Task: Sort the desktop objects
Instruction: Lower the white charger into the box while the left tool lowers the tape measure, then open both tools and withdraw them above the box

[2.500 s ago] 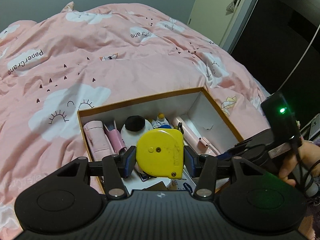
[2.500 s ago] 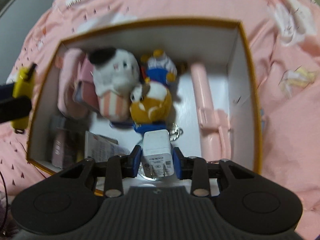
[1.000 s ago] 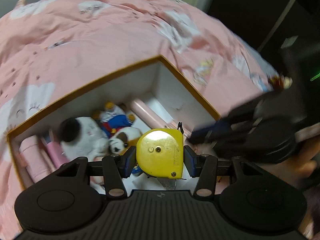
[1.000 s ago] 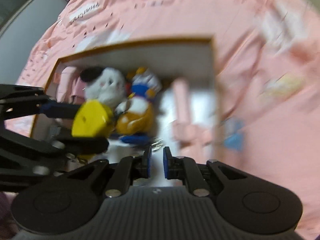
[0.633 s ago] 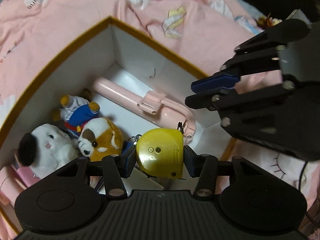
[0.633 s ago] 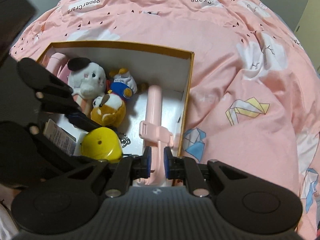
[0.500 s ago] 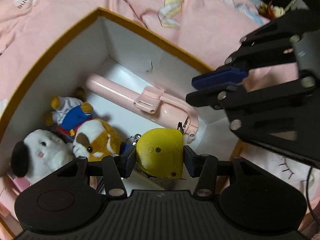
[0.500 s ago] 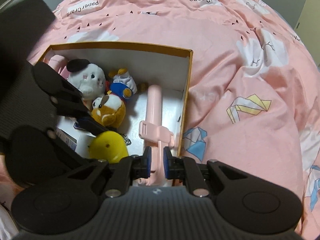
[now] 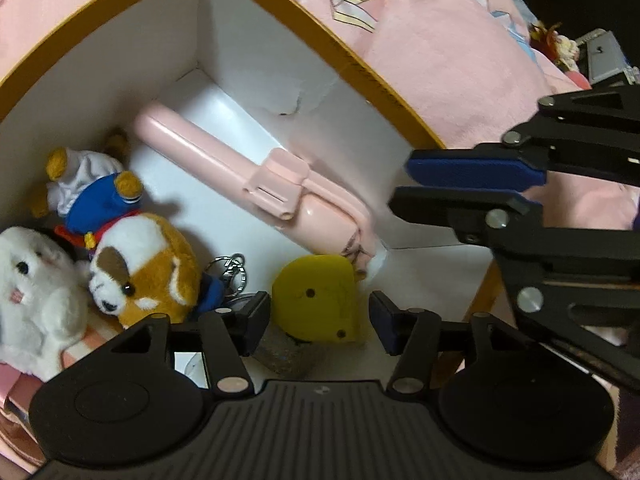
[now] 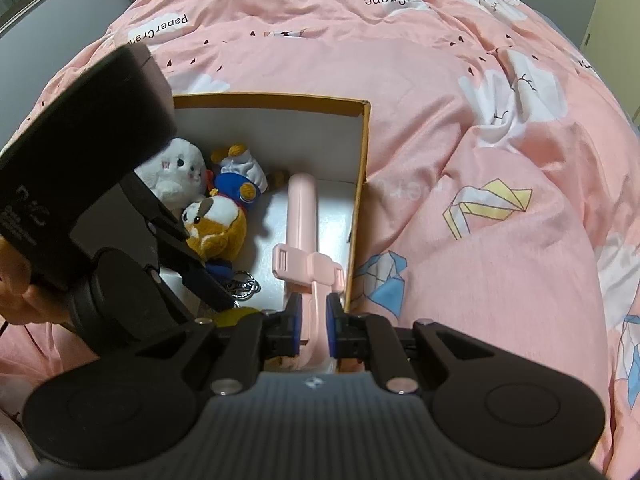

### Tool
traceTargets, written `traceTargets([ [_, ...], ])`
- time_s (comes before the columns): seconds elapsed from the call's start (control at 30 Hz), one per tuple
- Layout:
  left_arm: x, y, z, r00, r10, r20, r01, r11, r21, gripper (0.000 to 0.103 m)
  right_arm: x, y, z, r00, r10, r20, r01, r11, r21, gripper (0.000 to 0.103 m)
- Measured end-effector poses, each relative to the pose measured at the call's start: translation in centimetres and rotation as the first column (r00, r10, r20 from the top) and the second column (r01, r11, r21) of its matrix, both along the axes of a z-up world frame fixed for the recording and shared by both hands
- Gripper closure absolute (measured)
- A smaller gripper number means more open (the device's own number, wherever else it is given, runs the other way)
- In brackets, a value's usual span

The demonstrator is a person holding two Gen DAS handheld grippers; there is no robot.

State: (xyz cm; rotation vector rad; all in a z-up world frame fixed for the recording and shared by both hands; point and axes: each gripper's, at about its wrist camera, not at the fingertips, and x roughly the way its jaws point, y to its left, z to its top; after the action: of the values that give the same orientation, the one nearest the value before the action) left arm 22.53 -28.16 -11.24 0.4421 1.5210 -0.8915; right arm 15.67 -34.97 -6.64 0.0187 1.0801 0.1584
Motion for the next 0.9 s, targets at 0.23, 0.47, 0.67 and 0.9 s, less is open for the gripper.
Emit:
traceTargets([
  [0.23,-0.8,0.8,1.3,0.999,0.014,0.05,-0.014,1.0,-0.005,0.038,-0.1,0.1,-0.1,1.0,-0.001,-0.01,0.001,1.0,-0.006,0.089],
  [0.47,-1.6,2.6,5.4,0.982,0.04,0.185,-0.031,0.998,-0.051,0.038,-0.5,0.4,0.1,1.0,-0.004,-0.012,0.004,1.0,-0.01,0.084],
  [0.67,-3.7,4.4,9.3,0.941,0.11,0.321,-0.073,0.99,-0.123,0.038,-0.9,1.3,1.0,1.0,0.004,0.017,-0.004,1.0,-0.012,0.082],
  [0.9,-5.6,9.3,12.1,0.827,0.352,0.439,-0.258,0.931,-0.259,0.038,-2.5,3.4,2.5,0.995,0.003,0.095,-0.003,1.0,0.0,0.074],
])
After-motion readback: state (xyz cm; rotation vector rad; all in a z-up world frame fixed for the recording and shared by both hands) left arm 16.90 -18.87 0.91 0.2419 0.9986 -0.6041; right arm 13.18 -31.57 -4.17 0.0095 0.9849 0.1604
